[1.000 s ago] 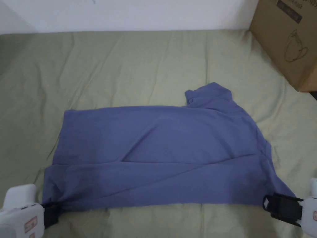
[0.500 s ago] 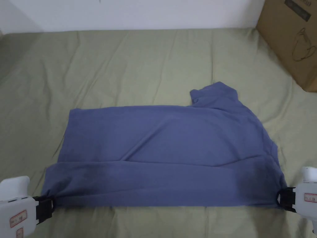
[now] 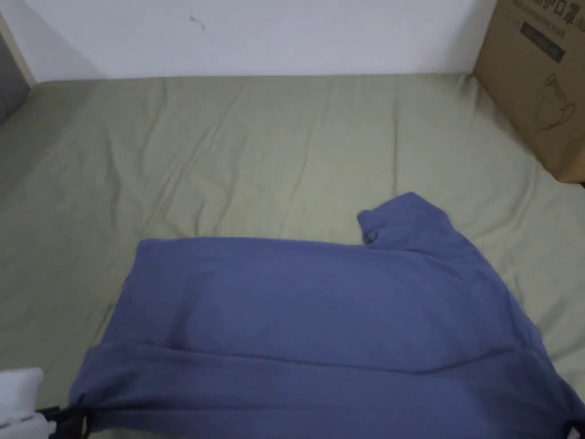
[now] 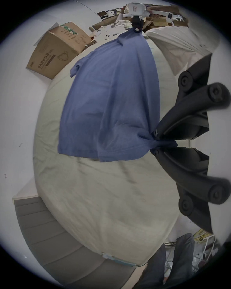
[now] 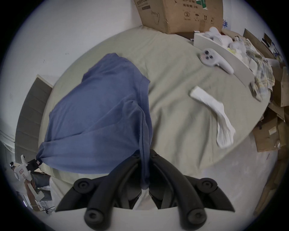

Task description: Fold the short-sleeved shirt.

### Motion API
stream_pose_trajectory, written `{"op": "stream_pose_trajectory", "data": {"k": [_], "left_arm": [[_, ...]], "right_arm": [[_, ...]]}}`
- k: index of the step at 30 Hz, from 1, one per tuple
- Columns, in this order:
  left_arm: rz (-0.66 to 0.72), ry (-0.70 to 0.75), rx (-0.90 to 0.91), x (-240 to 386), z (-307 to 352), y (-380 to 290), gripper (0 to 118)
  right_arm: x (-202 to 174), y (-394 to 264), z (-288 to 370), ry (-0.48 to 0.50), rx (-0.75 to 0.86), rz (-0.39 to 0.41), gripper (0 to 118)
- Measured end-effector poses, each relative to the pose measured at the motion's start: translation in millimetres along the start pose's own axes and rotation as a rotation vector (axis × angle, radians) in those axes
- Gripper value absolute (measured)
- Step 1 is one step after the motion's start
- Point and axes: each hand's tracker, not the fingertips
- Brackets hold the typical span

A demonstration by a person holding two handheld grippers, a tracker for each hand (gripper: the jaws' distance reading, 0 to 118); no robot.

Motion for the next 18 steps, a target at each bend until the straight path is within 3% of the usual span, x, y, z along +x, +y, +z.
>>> {"op": "stream_pose_trajectory", "data": {"k": [2,3,4,5,6,7,8,11,12,13,14,15,16,18], "left_arm": [[0.005,-0.017,-0.024,-11,-15,-20,6],[0.025,-0.023,-0.043,-13,-19,-27,7],[0.048,-0.036,-0.034,-15,-22,-32,16],[0.079,-0.036,-0.026,-19,-26,-34,38],[0.097,0.002,-0.039,-19,-25,-32,72],[0.083,0.049,-0.044,-19,-23,-30,92],[0.072,0.045,-0.007,-18,-18,-27,99],[0.117,-0.003,0.088,-17,2,-9,94],[0.136,-0.024,0.114,-15,8,0,77],[0.14,-0.052,0.15,-11,13,7,50],[0.144,-0.068,0.19,-6,17,14,19],[0.129,-0.08,0.205,-1,17,22,0],[0.121,-0.069,0.205,4,11,27,0],[0.077,-0.088,0.194,19,-2,39,0]], "right_arm": [[3,-16,-10,-0.015,-0.033,0.0,5],[5,-23,-14,-0.003,-0.027,-0.007,11],[5,-28,-15,0.002,-0.009,-0.026,31],[3,-30,-14,-0.024,0.009,-0.044,60],[1,-27,-14,-0.077,0.015,-0.033,90],[-2,-25,-12,-0.112,0.024,0.0,93],[-5,-22,-4,-0.112,0.065,0.039,93],[-11,-2,11,-0.101,0.168,0.128,93],[-18,5,18,-0.089,0.204,0.15,90],[-23,11,22,-0.077,0.23,0.158,81],[-32,18,26,-0.065,0.247,0.173,59],[-39,24,27,-0.056,0.263,0.198,22],[-46,28,25,-0.055,0.278,0.217,6],[-61,35,11,-0.073,0.269,0.212,0]]}}
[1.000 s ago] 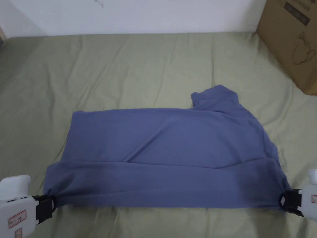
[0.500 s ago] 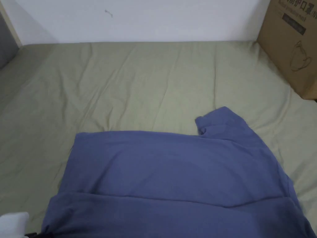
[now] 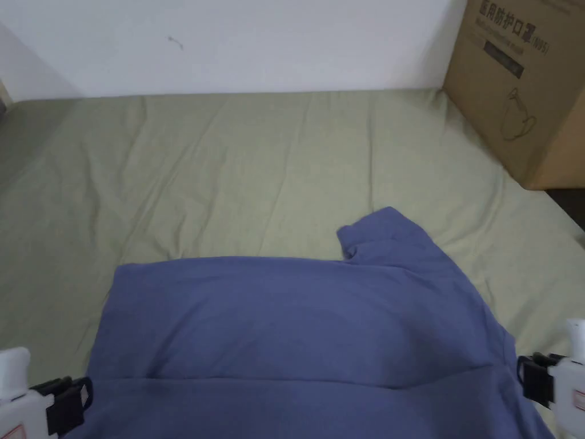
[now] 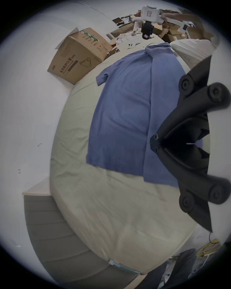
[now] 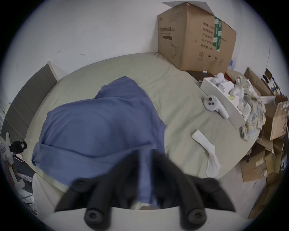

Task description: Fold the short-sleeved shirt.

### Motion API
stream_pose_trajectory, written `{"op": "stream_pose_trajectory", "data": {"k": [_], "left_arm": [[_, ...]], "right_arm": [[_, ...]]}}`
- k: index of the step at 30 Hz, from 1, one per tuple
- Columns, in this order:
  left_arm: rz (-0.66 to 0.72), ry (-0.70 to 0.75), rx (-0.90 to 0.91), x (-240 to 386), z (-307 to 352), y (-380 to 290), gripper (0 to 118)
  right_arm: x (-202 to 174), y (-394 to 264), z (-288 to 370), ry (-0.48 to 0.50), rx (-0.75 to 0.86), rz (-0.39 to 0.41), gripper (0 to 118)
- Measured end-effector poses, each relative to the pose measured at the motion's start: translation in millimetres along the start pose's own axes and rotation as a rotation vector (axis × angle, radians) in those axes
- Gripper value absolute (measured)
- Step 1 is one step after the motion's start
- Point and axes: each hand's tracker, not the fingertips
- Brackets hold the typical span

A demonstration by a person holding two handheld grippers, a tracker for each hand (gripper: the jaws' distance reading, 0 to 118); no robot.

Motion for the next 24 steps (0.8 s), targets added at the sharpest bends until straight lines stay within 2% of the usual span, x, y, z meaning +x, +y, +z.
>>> {"op": "stream_pose_trajectory", "data": {"k": [3,7,8,10,12,13,16,20,22,23,24], "left_arm": [[0.035,-0.03,-0.037,8,-26,2,0],[0.018,-0.016,-0.059,18,-44,9,0],[0.013,-0.018,-0.064,18,-48,14,0],[0.0,-0.01,-0.063,21,-54,23,0],[-0.02,0.001,-0.057,20,-60,34,0],[-0.023,0.007,-0.054,20,-62,38,0],[-0.016,0.006,-0.045,16,-71,51,0],[-0.002,0.01,-0.054,13,-87,58,0],[-0.012,0.023,-0.067,13,-94,59,0],[-0.017,0.024,-0.074,13,-98,60,0],[-0.019,0.026,-0.085,12,-101,63,2]], "right_arm": [[-7,-4,-22,0.088,-0.058,-0.079,0],[-10,11,-54,0.131,-0.096,-0.082,0],[-10,20,-61,0.15,-0.098,-0.091,5],[-4,50,-80,0.164,-0.076,-0.104,63],[2,86,-105,0.117,-0.001,-0.101,78],[5,99,-120,0.107,0.012,-0.083,82],[15,141,-171,0.088,-0.046,-0.057,83],[21,163,-224,0.037,-0.159,-0.095,82],[19,160,-239,0.065,-0.202,-0.068,55],[14,157,-245,0.074,-0.239,-0.044,52],[4,152,-239,-0.031,-0.208,0.027,44]]}}
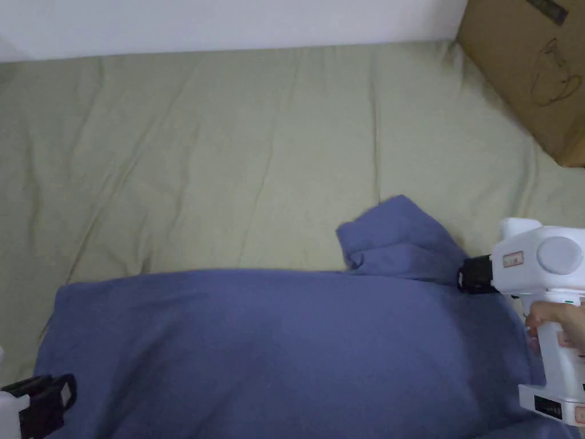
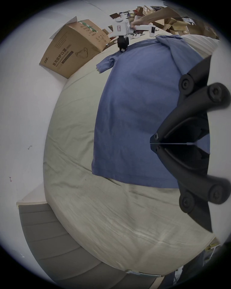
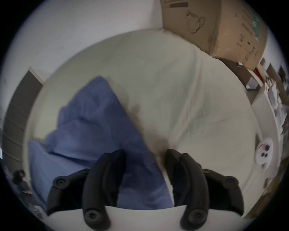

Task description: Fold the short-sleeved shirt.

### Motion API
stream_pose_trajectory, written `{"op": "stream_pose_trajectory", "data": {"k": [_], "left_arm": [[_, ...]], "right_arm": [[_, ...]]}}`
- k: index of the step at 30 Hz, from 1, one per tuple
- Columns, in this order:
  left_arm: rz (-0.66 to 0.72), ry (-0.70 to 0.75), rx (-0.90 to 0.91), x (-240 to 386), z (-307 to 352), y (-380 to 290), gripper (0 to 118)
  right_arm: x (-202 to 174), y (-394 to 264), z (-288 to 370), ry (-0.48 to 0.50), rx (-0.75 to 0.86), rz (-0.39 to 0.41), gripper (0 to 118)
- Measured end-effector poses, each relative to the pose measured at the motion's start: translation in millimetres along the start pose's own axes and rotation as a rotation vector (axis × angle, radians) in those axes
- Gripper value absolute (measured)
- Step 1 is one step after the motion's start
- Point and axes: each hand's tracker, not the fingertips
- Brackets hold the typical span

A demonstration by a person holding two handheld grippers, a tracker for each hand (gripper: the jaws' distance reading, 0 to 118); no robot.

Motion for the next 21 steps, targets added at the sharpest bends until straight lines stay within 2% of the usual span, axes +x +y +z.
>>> {"op": "stream_pose_trajectory", "data": {"k": [1,2,3,4,5,9,14,15,16,19,21], "left_arm": [[0.001,0.006,-0.006,-1,-3,3,14],[0.005,0.021,-0.006,-3,-6,7,35],[0.014,0.027,0.003,-6,-8,12,76],[0.022,0.027,0.004,-9,-11,19,100],[0.037,0.019,0.006,-14,-16,30,113],[0.079,0.029,0.059,-27,-43,73,110],[0.077,0.116,-0.021,-34,-109,116,109],[0.055,0.113,-0.037,-33,-124,122,105],[0.044,0.121,-0.065,-32,-135,124,101],[0.079,0.139,-0.154,-31,-162,121,102],[0.06,0.154,-0.118,-29,-161,117,98]], "right_arm": [[-4,0,6,0.027,0.021,0.021,25],[-6,0,11,0.036,0.025,0.029,3],[-8,1,13,0.042,0.027,0.015,3],[-10,2,14,0.057,0.027,0.004,3],[-11,3,12,0.074,0.005,-0.001,3],[-12,2,14,0.06,0.009,0.004,3],[-6,3,15,0.09,0.003,-0.049,3],[-7,3,15,0.089,0.001,-0.048,3],[-9,4,14,0.084,0.0,-0.039,3],[-13,3,15,0.065,0.005,-0.002,3],[-12,5,13,0.063,0.001,0.008,3]]}}
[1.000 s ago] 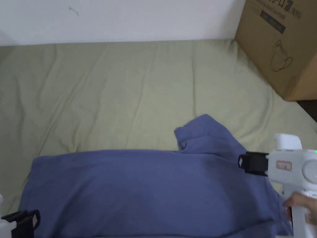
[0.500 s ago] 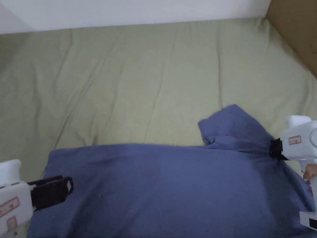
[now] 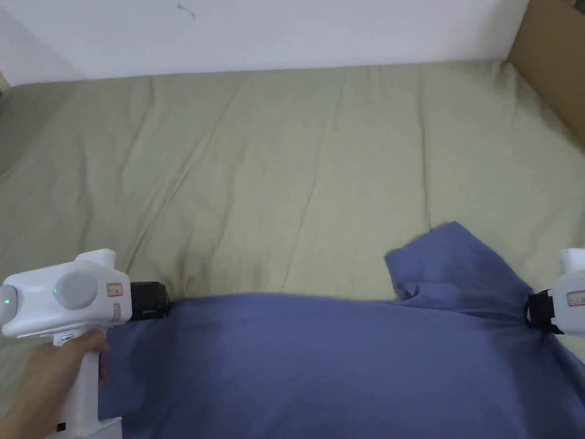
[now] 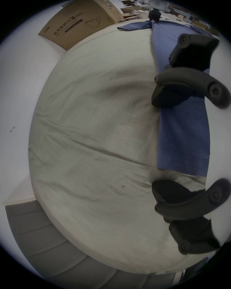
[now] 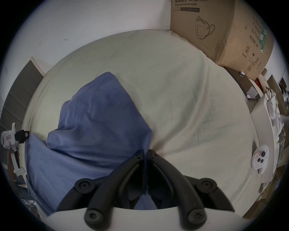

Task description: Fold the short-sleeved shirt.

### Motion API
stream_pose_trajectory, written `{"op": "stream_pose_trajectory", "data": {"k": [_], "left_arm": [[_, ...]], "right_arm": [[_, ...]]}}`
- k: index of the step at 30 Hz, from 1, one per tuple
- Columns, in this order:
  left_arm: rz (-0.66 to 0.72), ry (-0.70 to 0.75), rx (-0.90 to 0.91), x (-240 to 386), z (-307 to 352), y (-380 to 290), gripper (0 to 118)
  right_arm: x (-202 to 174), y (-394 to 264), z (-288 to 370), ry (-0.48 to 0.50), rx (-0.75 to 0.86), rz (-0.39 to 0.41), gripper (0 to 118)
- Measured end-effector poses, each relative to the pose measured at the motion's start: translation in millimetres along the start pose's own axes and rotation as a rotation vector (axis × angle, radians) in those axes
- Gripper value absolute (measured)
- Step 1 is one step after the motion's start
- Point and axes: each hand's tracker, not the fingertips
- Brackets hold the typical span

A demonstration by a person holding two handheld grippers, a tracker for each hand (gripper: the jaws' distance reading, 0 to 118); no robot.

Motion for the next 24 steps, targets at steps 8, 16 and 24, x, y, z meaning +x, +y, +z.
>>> {"op": "stream_pose_trajectory", "data": {"k": [8,16,24], "left_arm": [[-0.076,0.0,0.044,8,39,4,0],[-0.07,-0.099,0.194,-12,140,-6,0],[-0.119,-0.122,0.258,-35,245,-83,0]], "right_arm": [[4,1,26,0.104,0.037,-0.099,3],[18,-3,105,0.158,0.141,-0.09,3],[34,-72,195,0.186,0.208,-0.088,3]]}}
